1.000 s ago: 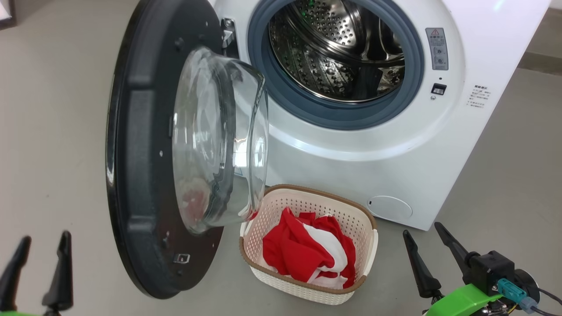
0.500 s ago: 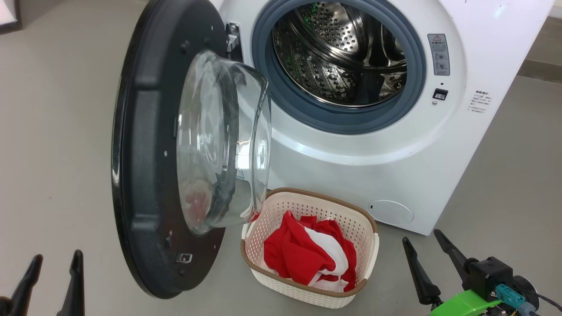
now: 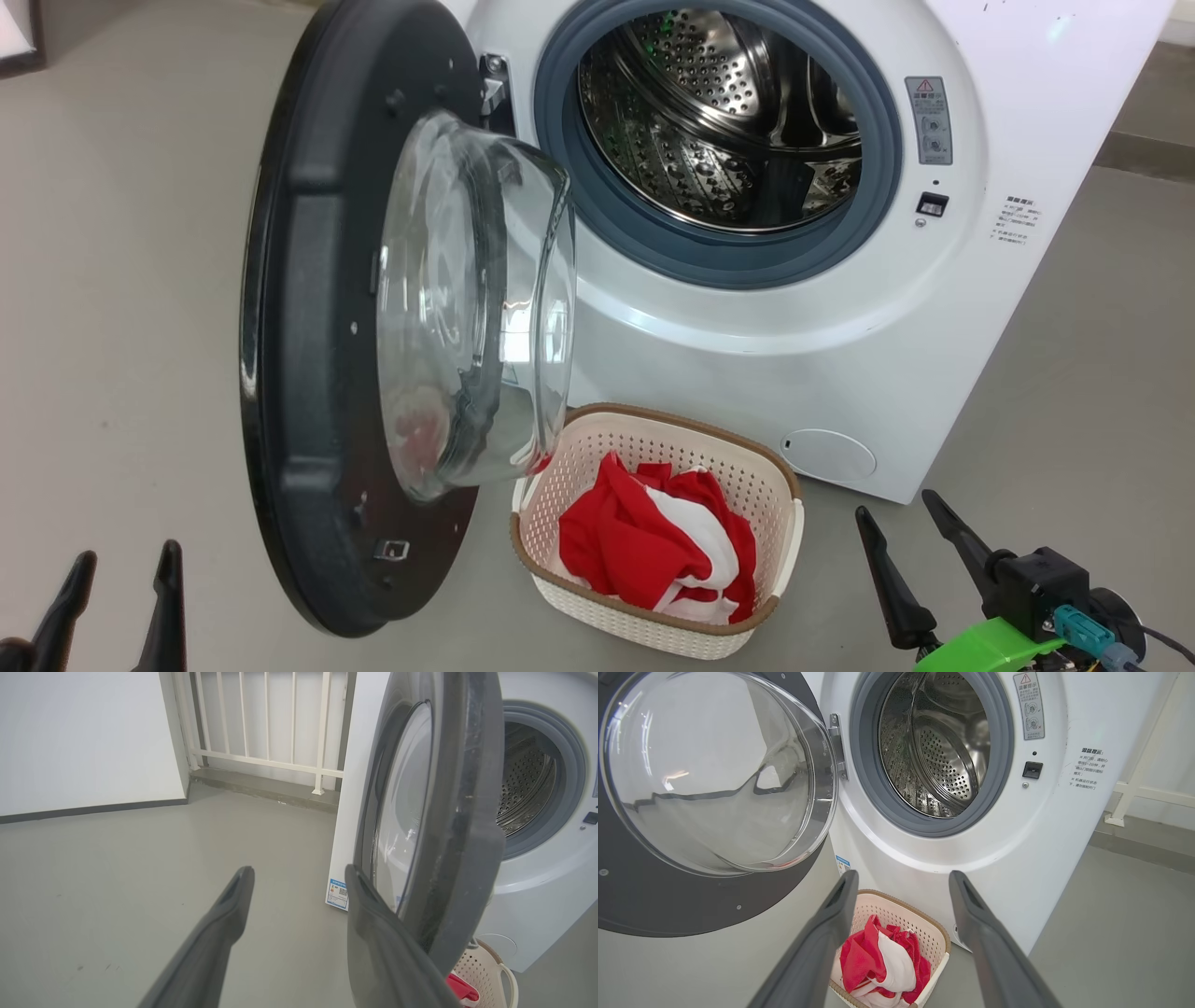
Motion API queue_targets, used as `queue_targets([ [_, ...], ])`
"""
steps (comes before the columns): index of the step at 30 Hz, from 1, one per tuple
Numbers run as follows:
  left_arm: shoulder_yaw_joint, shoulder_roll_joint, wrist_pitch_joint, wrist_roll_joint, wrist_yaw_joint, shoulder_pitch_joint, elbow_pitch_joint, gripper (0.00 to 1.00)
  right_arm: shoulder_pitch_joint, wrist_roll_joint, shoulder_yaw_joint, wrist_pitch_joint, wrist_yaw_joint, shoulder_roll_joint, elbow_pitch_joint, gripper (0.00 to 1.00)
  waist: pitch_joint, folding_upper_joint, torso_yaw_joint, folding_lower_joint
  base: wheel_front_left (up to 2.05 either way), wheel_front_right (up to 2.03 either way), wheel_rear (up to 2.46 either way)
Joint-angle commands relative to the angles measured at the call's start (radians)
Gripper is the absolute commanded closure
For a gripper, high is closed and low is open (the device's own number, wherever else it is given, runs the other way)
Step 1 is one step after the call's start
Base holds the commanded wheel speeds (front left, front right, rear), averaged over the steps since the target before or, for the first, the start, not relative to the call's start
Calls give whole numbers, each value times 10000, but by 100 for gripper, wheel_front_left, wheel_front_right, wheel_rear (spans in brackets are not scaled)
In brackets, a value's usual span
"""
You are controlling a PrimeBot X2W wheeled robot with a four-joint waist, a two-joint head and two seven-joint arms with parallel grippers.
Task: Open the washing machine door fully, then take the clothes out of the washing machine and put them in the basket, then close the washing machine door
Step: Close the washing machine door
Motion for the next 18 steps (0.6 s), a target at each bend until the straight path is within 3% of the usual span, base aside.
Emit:
queue_targets([
  [1,356,187,-68,108,91,-250,-301,0,-231,130,228,-143,48,-93,-220,0,-3,0,-6,0,0,0,0],
  [5,319,169,-45,88,137,-258,-309,0,-253,132,232,-142,48,-93,-234,0,19,0,-2,0,0,0,0],
  [6,311,162,-52,90,155,-267,-310,9,-251,134,224,-148,48,-93,-234,0,19,0,7,0,0,0,0],
  [7,302,157,-52,93,171,-275,-306,47,-242,141,218,-156,48,-93,-230,0,14,0,17,0,0,0,0],
  [8,296,156,-49,93,187,-285,-301,77,-233,157,218,-163,48,-93,-225,0,15,0,25,0,0,0,0],
  [9,293,160,-34,91,203,-292,-296,100,-232,171,226,-169,48,-93,-219,0,18,0,28,0,0,0,0],
  [18,384,113,10,-301,162,-517,-355,100,-255,246,276,-217,48,-93,-170,0,-1,0,63,0,0,0,0],
])
